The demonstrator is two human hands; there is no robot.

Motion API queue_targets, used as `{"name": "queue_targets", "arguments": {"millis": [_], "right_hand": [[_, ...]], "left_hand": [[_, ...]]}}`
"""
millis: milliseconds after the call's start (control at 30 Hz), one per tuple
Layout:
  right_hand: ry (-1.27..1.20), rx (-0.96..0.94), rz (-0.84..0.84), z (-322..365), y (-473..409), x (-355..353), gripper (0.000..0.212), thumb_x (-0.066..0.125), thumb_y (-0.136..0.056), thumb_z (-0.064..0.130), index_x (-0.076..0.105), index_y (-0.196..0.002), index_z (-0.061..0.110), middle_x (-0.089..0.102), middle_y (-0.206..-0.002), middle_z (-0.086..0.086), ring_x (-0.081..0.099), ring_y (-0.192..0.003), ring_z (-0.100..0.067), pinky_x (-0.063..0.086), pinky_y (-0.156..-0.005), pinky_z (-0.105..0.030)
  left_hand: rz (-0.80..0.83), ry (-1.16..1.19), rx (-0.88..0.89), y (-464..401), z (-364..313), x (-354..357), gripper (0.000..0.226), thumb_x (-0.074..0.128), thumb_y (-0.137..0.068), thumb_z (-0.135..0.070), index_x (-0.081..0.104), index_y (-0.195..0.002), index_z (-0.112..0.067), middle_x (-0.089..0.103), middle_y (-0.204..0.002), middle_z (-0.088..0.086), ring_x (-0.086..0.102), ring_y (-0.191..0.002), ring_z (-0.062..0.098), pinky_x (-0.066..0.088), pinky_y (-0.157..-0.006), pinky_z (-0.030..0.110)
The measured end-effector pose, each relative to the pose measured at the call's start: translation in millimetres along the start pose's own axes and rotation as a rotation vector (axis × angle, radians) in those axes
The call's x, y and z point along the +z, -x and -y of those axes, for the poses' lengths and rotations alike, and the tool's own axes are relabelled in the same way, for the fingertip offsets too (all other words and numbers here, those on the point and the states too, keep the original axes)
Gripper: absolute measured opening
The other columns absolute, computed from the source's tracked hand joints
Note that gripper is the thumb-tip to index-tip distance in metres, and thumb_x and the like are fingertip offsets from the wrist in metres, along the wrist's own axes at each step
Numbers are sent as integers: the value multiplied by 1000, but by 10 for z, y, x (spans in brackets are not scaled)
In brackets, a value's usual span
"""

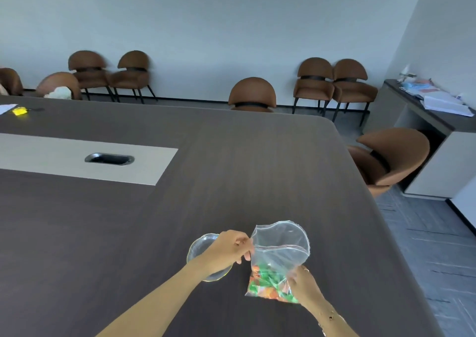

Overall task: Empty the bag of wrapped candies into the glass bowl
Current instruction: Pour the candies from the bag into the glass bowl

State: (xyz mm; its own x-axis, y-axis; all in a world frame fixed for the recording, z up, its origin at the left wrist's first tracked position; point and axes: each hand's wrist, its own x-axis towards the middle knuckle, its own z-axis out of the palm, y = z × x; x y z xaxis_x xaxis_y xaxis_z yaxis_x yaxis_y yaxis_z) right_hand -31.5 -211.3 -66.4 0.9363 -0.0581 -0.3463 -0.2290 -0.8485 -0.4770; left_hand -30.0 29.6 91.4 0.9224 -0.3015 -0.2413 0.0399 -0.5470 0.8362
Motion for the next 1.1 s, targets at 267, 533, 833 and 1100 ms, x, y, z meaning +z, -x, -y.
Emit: {"name": "queue_targets", "arguments": {"millis": [267,533,833,1100], "right_hand": [[-361,67,53,407,282,-162,28,35,-97,21,58,-102,7,66,-101,-12,59,-78,-17,45,-63,-27],[-472,-47,68,970,280,-287,20,42,-96,21,56,-86,10,58,-76,2,53,-65,-10,41,-60,-24],[-442,-67,237,1555,247,-31,36,41,-94,36,58,-95,4,59,-82,-4,55,-72,-16,48,-70,-36],[-282,-21,463,1769,360,236,25,48,-89,39,55,-76,19,53,-69,4,52,-62,-11,44,-65,-26]], "left_hand": [[-128,85,-73,107,227,-117,27,44,-100,-24,69,-95,-14,68,-80,-7,61,-67,-3,47,-66,6],[175,-347,-45,328,647,-115,99,75,-70,-49,12,-147,-45,7,-159,-7,21,-145,15,30,-117,37],[-15,-442,66,527,1084,-25,116,74,-76,-27,-17,-141,-57,-23,-158,-8,62,-113,22,57,-88,35],[-62,-225,-105,636,1283,13,43,71,-72,-34,57,-111,-21,51,-116,-5,59,-99,10,53,-93,30]]}}
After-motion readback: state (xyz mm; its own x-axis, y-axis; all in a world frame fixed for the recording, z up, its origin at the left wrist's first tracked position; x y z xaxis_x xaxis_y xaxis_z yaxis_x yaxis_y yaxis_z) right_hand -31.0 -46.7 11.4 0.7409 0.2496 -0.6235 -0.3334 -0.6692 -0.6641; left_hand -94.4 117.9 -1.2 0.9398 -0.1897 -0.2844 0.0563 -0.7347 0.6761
